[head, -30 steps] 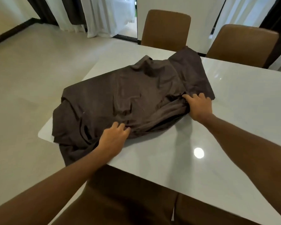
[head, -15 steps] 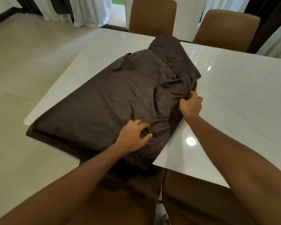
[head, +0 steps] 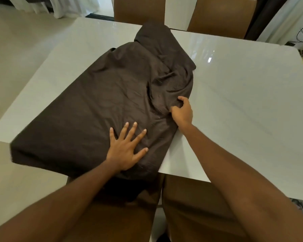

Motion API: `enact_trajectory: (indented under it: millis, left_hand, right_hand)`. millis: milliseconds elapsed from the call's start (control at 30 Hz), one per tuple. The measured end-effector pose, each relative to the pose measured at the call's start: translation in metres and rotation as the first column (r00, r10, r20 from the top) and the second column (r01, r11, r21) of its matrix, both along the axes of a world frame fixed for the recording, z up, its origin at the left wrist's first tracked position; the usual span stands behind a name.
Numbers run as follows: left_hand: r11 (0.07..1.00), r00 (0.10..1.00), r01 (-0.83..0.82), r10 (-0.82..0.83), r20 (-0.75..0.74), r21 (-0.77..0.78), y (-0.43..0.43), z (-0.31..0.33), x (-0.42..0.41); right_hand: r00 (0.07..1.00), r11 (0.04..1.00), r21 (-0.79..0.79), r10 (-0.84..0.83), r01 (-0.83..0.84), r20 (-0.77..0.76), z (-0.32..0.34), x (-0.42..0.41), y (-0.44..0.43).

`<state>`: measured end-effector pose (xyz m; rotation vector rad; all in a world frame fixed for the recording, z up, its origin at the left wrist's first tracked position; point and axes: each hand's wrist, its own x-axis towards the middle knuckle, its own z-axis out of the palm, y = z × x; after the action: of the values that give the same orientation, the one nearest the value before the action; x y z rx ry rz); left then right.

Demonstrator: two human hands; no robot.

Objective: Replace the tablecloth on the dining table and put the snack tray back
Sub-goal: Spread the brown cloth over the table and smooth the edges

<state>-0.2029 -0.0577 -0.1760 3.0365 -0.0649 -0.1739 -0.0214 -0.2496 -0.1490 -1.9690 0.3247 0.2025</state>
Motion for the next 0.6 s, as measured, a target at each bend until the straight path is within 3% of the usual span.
enact_trajectory:
  millis: [133, 233, 367, 467, 533, 600]
  left_hand:
    - [0.989, 0.99, -0.135, 0.133, -0.037, -0.061, -0.084, 0.002, -0.023]
    - [0.967, 0.973, -0.229, 0.225, -0.043, -0.115, -0.137, 0.003, -0.041]
    - [0.969, 0.977, -0.202, 0.209, 0.032, -0.14, -0.163, 0.024, -0.047]
    - [0.955, 0.953, -0.204, 0.244, 0.181, -0.214, -0.144, 0.044, -0.013]
    - [0.95, 0.919, -0.219, 0.277, 0.281, -0.222, -0.117, 0.053, 0.021]
    - [0.947, 0.907, -0.192, 0.271, 0.323, -0.256, -0.093, 0.061, 0.053]
  right_hand:
    - [1.0, 0.999, -0.018, -0.026, 0.026, 0.012, 0.004, 0.021, -0.042]
    - [1.0, 0.996, 0.084, -0.003, 0.006, -0.031, 0.011, 0.046, -0.061]
    - [0.985, 0.993, 0.105, 0.064, -0.047, -0.163, 0.017, 0.054, -0.065]
    - [0.958, 0.968, -0.014, 0.245, -0.25, -0.148, 0.017, 0.032, -0.062]
    - [0.872, 0.879, -0.054, 0.459, -0.474, -0.171, 0.02, 0.009, -0.061]
    - [0.748, 0.776, 0.033, 0.618, -0.63, -0.242, 0.029, -0.018, -0.071]
